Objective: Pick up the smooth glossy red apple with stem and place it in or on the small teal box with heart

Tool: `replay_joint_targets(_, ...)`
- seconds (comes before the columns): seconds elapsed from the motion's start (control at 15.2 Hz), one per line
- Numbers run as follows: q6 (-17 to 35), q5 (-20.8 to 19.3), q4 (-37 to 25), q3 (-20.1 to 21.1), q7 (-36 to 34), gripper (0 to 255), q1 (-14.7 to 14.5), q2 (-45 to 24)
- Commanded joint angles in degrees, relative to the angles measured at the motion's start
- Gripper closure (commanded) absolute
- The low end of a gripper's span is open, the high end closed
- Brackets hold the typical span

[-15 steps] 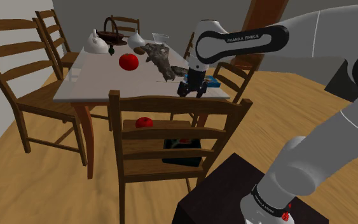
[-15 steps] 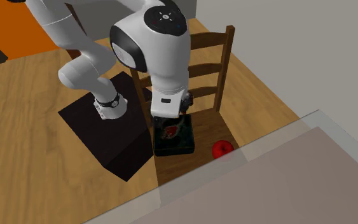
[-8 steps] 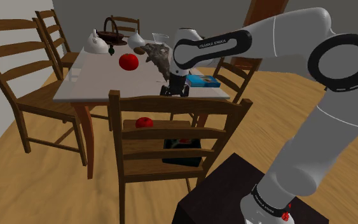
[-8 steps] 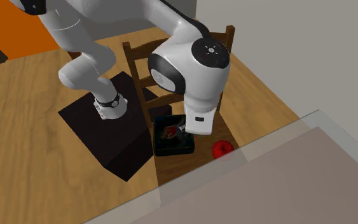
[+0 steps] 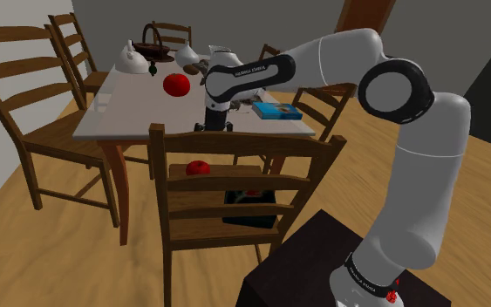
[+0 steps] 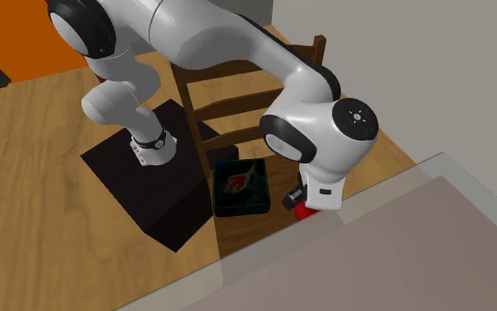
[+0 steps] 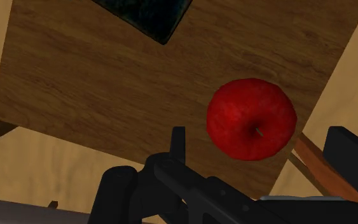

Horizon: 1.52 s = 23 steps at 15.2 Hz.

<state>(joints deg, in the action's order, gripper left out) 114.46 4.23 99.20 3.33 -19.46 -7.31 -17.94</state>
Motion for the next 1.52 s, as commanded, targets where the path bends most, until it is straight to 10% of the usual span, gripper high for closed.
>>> replay_joint_targets(0.0,-0.68,0.12,-5.35,0.23,-0.5,0,-0.38,-4.87)
replay_joint_targets(1.19,3.09,0.13,-8.89,0.74,-1.19,0,-1.09,-12.38)
replay_joint_targets(1.25,3.4,0.14,-8.19,0.82,-1.46,255,-1.3,-11.95)
replay_joint_targets(1.45,3.75,0.13,-8.15,0.86,-1.57,255,-1.4,-12.26)
